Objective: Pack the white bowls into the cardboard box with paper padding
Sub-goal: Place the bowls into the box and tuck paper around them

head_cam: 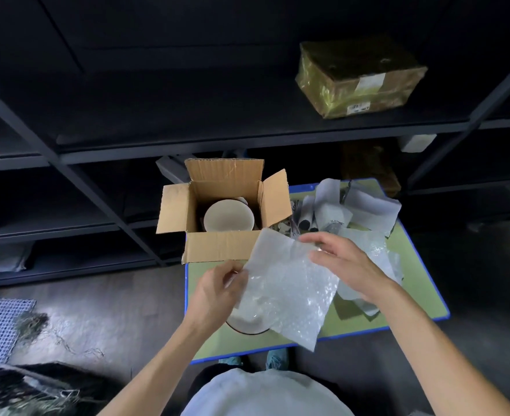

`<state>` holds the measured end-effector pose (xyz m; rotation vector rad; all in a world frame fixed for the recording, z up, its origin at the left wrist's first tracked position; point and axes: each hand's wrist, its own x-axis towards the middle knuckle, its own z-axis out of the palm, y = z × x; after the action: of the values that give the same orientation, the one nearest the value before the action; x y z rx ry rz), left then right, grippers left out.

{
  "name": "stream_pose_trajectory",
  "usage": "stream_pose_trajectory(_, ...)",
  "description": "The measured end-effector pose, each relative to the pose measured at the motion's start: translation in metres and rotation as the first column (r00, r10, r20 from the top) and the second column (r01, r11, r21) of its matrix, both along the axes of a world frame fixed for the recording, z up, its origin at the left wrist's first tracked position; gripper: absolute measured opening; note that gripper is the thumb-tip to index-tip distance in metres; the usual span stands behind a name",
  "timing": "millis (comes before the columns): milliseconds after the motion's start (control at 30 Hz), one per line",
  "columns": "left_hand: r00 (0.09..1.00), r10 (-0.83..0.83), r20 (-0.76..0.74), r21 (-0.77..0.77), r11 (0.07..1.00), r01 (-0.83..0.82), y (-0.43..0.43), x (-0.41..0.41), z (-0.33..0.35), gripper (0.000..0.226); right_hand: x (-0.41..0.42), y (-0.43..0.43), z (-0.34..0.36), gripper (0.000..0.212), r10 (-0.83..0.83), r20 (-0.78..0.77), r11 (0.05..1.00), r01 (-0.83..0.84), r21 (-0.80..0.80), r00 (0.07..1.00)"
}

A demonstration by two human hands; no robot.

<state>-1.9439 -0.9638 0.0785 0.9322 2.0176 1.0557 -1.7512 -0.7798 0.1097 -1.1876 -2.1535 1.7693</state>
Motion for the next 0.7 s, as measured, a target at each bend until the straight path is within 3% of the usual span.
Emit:
stream_pose_trajectory(133, 0.95, 0.143, 0.279, 0.035, 0.987, -0.159, -0.002, -0.003, -0.004, 0.014, -0.001, -0.004, -0.001, 0.025, -0.11, -0.145, 0.959, 0.066, -0.276, 0.983)
stream_pose_trajectory(233, 0.935, 0.118, 0.334, 0.046, 0.989, -0.141, -0.003, -0.003, -0.002, 0.014, -0.004, -0.013, -0.005, 0.023, -0.093, -0.155, 0.963, 0.049, -0.266, 0.983)
stream_pose_trajectory(400, 0.994, 0.087, 0.065, -0.037, 0.996, -0.085, -0.012, -0.015, -0.011, 0.036, -0.008, -0.014, -0.009, 0.014, -0.119, -0.002, 0.989, 0.118, -0.083, 0.993)
stream_pose_trajectory(600, 0.984, 0.146, -0.098, -0.118, 0.98, -0.158, -0.018, -0.021, -0.025, 0.031, -0.007, -0.006, -0.016, 0.018, -0.155, 0.156, 0.985, 0.141, 0.099, 0.975)
stream_pose_trajectory(700, 0.964, 0.105, -0.245, -0.208, 0.965, -0.158, -0.018, -0.025, -0.033, 0.016, 0.001, 0.001, -0.018, 0.018, -0.178, 0.159, 0.977, 0.156, 0.144, 0.971)
